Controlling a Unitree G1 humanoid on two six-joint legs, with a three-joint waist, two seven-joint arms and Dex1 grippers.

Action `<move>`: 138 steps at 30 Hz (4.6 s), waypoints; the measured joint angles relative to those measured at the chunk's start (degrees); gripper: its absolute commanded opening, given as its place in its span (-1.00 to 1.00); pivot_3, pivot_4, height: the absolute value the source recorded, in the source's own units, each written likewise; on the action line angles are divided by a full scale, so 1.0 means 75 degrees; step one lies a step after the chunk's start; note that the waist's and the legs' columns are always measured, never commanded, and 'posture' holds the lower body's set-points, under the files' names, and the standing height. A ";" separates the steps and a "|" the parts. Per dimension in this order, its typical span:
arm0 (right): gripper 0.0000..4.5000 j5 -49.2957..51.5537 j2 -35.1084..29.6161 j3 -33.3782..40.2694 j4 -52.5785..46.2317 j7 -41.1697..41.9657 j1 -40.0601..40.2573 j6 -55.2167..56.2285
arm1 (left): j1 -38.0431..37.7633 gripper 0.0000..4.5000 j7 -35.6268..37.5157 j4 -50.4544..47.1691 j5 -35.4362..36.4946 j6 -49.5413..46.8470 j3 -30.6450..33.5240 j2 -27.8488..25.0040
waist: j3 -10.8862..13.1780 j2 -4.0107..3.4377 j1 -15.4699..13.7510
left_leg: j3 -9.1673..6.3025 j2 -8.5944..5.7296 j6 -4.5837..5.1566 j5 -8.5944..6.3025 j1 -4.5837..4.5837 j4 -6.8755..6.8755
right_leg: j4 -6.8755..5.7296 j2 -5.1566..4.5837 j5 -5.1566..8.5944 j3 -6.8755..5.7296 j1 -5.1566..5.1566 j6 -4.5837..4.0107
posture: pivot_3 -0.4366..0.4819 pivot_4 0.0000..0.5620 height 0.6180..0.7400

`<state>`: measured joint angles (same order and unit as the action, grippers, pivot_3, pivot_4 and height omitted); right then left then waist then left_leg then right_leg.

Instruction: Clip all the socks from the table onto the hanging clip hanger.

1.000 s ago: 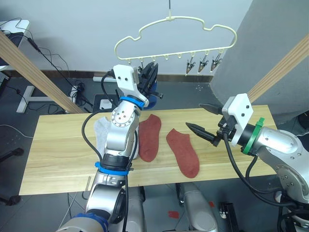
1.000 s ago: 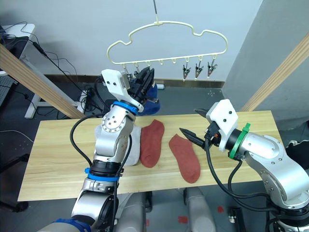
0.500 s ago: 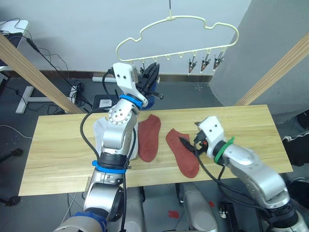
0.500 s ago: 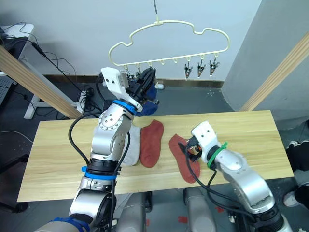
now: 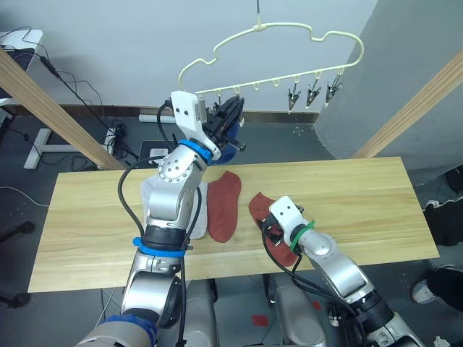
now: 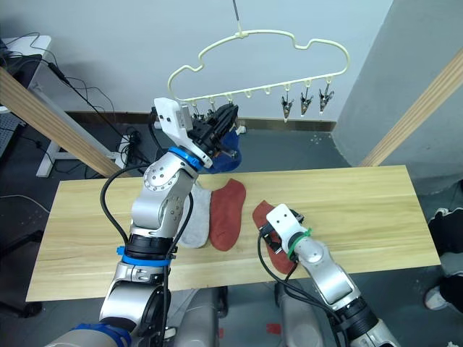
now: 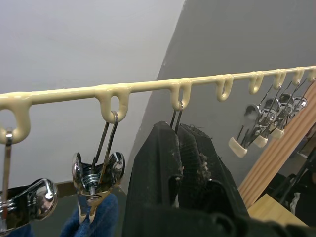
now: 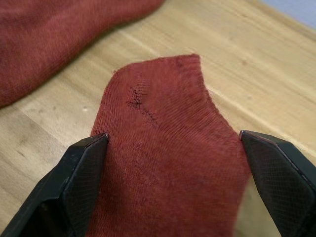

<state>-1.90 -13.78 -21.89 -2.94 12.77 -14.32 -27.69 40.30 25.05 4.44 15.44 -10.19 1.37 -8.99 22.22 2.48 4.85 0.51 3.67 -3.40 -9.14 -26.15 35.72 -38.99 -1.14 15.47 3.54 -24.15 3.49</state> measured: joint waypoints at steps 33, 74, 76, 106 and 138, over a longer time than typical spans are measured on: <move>-0.98 0.0425 0.0307 0.0973 -0.0670 0.1576 -0.1660 0.1356 | 0.0385 -1.00 0.1083 -0.0611 0.1742 -0.2318 0.0407 -0.0696 | 0.0000 -0.0002 -0.0005 | -0.0013 0.0002 0.0000 -0.0001 -0.0017 0.0001 | 0.0001 0.0000 -0.0018 -0.0017 -0.0008 -0.0031 | -0.41 0.27 1.00; -0.98 0.0413 0.0860 0.1268 -0.0019 0.1193 -0.1958 0.2315 | 0.0383 -1.00 0.1081 -0.0661 0.1740 -0.2398 0.0411 -0.0702 | 0.0000 -0.0002 -0.0016 | -0.0046 0.0004 -0.0002 0.0001 -0.0040 0.0003 | 0.0001 -0.0004 -0.0023 -0.0063 -0.0009 -0.0039 | -0.40 0.26 1.00; -0.98 0.0406 0.0895 0.1268 0.0114 0.1148 -0.2013 0.2360 | 0.0381 -1.00 0.1081 -0.0661 0.1740 -0.2399 0.0412 -0.0703 | 0.0000 -0.0002 -0.0019 | -0.0047 0.0003 -0.0002 0.0001 -0.0045 0.0004 | 0.0002 -0.0008 -0.0024 -0.0068 -0.0009 -0.0040 | -0.40 0.26 1.00; -0.74 0.0418 0.1002 0.1264 0.0445 0.1160 -0.2204 0.2483 | 0.0013 0.68 0.1358 -0.0990 0.1829 -0.2545 0.0464 -0.1273 | -0.0001 -0.0004 -0.0026 | -0.0073 0.0005 -0.0005 0.0003 -0.0058 0.0007 | -0.0002 -0.0013 -0.0026 -0.0106 -0.0008 -0.0044 | -0.37 0.21 1.00; 0.23 0.1291 -0.1045 0.2587 -0.4416 0.1858 -0.0611 -0.1763 | -0.1189 0.68 0.4344 -0.1747 0.1494 -0.1383 -0.0001 -0.3660 | -0.0002 -0.0006 -0.0096 | -0.0076 0.0004 -0.0003 0.0004 -0.0065 0.0020 | -0.0004 -0.0017 -0.0023 -0.0111 -0.0011 -0.0040 | -0.35 0.23 1.00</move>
<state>7.78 -21.62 -2.48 -36.06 26.70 -18.91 -40.91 31.39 57.63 -8.66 26.65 -20.56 1.36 -36.44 22.20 2.44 4.13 -0.06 3.70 -3.42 -9.11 -26.64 35.87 -39.02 -1.26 15.30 2.71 -24.23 3.18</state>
